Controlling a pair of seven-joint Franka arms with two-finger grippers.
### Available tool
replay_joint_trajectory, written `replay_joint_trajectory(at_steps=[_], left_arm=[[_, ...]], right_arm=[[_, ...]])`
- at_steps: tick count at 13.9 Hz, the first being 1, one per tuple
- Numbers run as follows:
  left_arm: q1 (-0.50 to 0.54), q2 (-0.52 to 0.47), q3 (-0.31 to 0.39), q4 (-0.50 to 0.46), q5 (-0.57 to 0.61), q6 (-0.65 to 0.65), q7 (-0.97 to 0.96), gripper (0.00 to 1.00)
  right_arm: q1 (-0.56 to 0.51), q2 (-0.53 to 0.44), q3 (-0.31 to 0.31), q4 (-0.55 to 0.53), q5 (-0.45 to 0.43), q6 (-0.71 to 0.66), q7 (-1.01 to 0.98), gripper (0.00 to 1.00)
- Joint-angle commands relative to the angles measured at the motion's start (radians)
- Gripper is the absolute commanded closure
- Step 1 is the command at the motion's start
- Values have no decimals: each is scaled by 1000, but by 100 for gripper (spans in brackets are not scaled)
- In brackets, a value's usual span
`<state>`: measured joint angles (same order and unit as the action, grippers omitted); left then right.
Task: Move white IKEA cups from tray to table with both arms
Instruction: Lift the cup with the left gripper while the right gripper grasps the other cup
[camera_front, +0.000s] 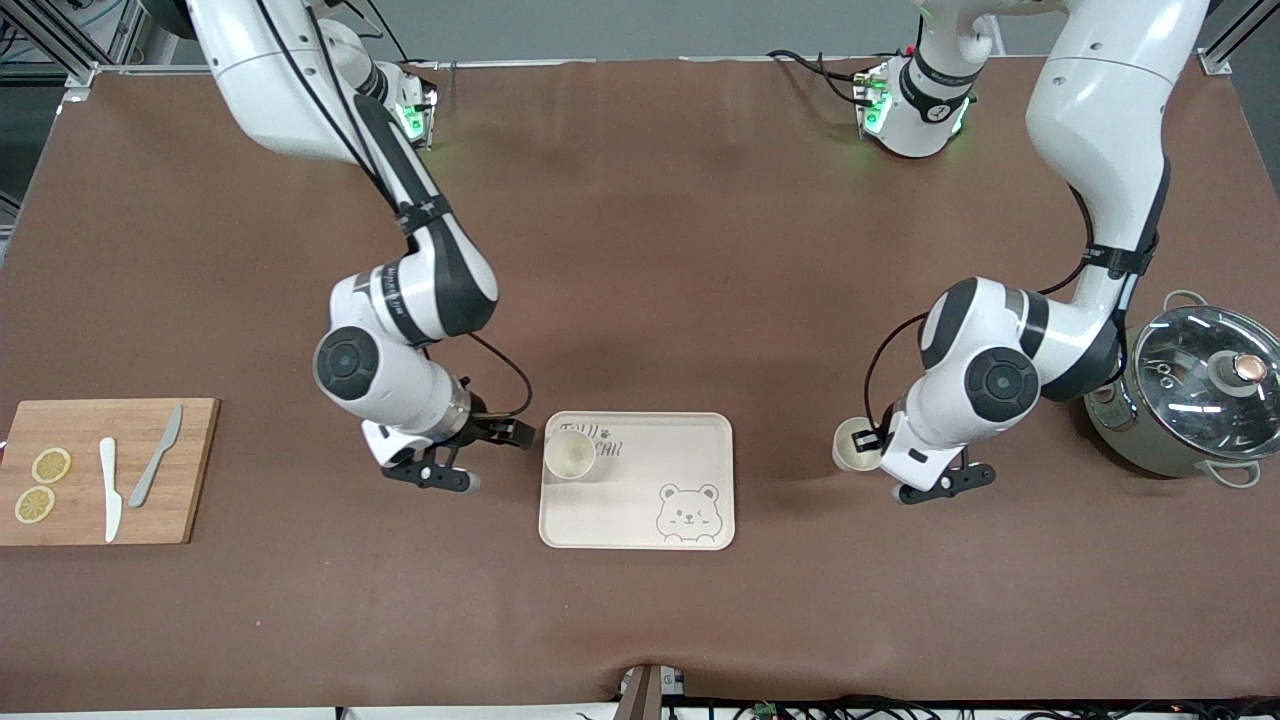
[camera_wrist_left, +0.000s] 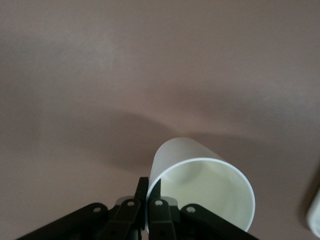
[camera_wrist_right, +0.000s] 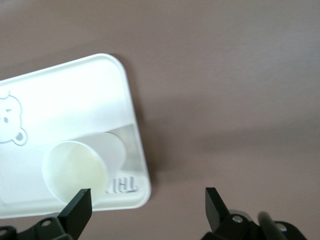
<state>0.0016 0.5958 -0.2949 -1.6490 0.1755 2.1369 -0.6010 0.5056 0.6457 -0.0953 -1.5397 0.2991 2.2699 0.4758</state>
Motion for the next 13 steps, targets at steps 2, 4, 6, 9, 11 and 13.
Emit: replay_joint_trajectory(at_steps=[2, 4, 6, 9, 11, 13], left_arm=[[60, -56, -7, -118, 30, 26, 42, 100], [103, -56, -9, -146, 32, 44, 73, 100], [119, -63, -9, -170, 39, 54, 90, 100], [147, -70, -9, -183, 39, 54, 110, 100], [185, -68, -12, -183, 39, 54, 112, 100], [186, -65, -10, -180, 39, 54, 112, 87]], right_arm=[[37, 55, -11, 19, 21, 51, 110, 0], [45, 66, -11, 29, 21, 51, 112, 0], [45, 77, -11, 41, 23, 50, 119, 13], [62, 106, -11, 81, 21, 49, 196, 25], [70, 118, -11, 85, 20, 53, 205, 40], [74, 123, -11, 89, 20, 53, 207, 65]])
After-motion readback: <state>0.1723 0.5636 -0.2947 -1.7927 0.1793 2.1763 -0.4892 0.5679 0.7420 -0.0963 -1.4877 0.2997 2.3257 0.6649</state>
